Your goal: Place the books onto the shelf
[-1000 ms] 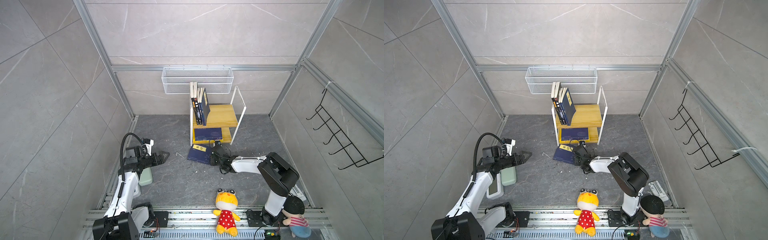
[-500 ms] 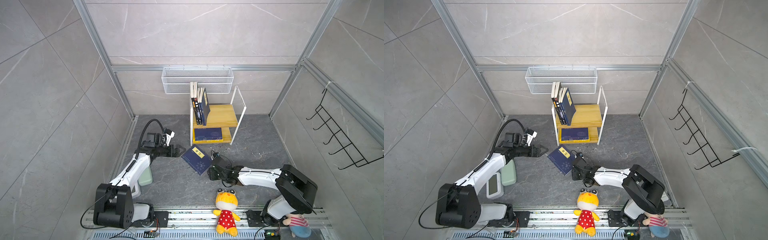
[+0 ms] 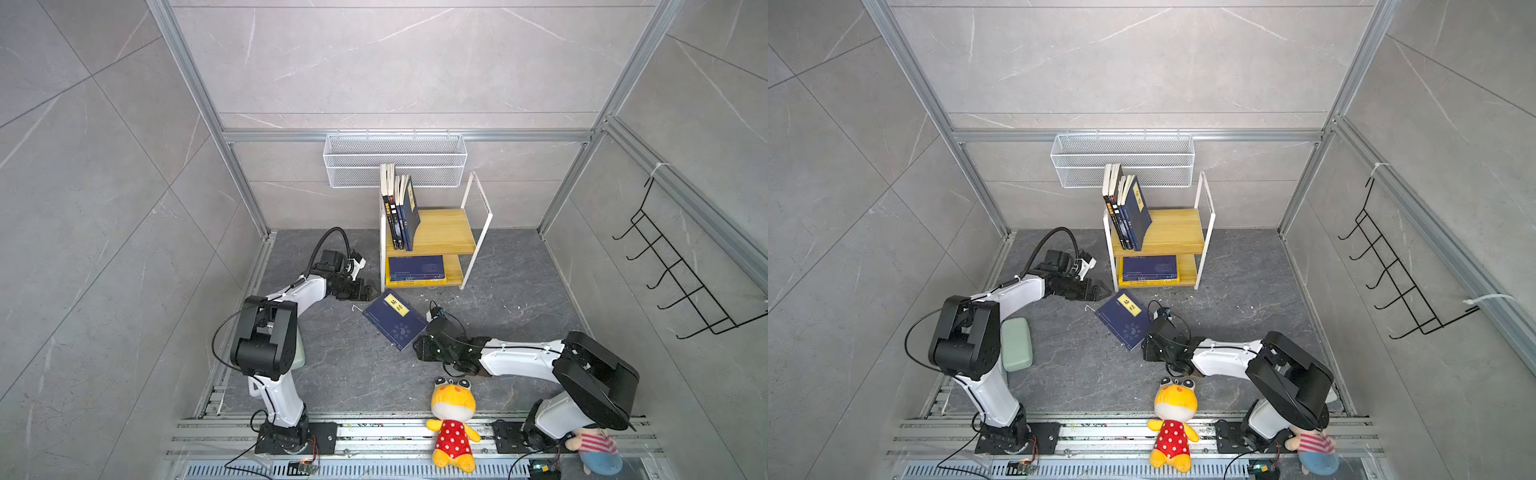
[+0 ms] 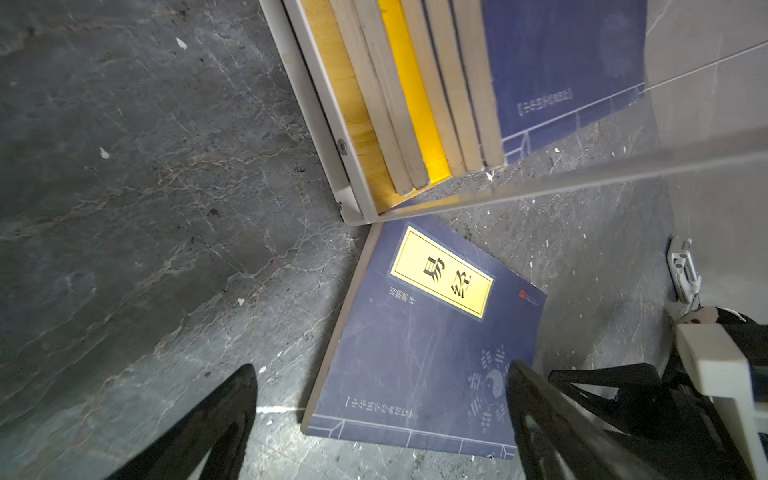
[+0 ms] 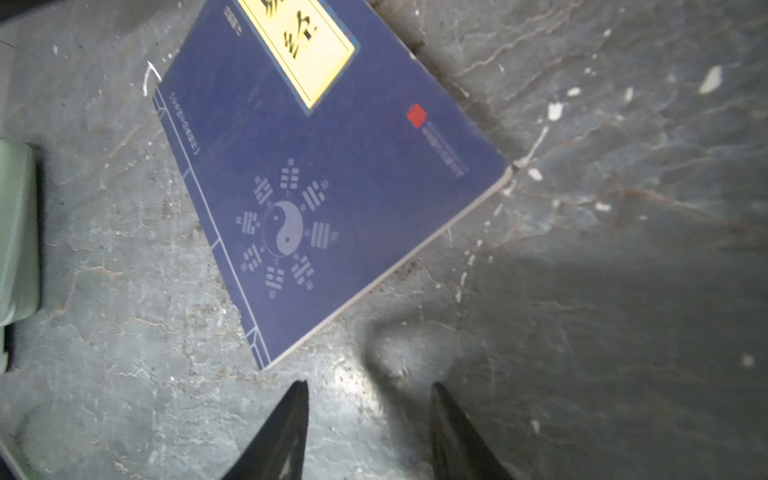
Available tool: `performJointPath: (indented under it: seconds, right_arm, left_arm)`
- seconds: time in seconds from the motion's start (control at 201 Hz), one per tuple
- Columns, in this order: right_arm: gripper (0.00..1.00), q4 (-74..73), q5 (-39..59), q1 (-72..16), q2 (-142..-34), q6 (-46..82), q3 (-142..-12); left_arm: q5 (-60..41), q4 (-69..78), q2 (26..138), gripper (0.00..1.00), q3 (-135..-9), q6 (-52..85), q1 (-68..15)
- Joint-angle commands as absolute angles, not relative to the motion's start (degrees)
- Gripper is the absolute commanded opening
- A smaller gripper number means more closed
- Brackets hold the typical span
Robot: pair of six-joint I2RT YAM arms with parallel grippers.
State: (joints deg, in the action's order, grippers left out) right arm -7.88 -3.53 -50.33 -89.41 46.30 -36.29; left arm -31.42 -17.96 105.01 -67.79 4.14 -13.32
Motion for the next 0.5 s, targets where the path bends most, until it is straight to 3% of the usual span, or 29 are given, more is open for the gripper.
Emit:
performJointPath:
  seconds: [0.0,0.299,0.498]
  right_arm:
    - [0.49,-9.8,-2.9,-50.3,-91.7,47.6,-36.2]
    - [0.49,-14.0,-0.9,-50.1,-97.1,47.5,-37.8]
    - [0.49,-14.9,-0.3,-48.7,-98.7,47.5,-37.9]
  left_arm:
    - [-30.1,-21.3,107.9,0.92,-71.0,4.5,-13.6]
    - [-30.9,-22.8,109.2,0.85,-68.4,7.5,-15.4]
    - [-32.2,-22.6,107.7,0.73,-65.0,8.9,-17.3]
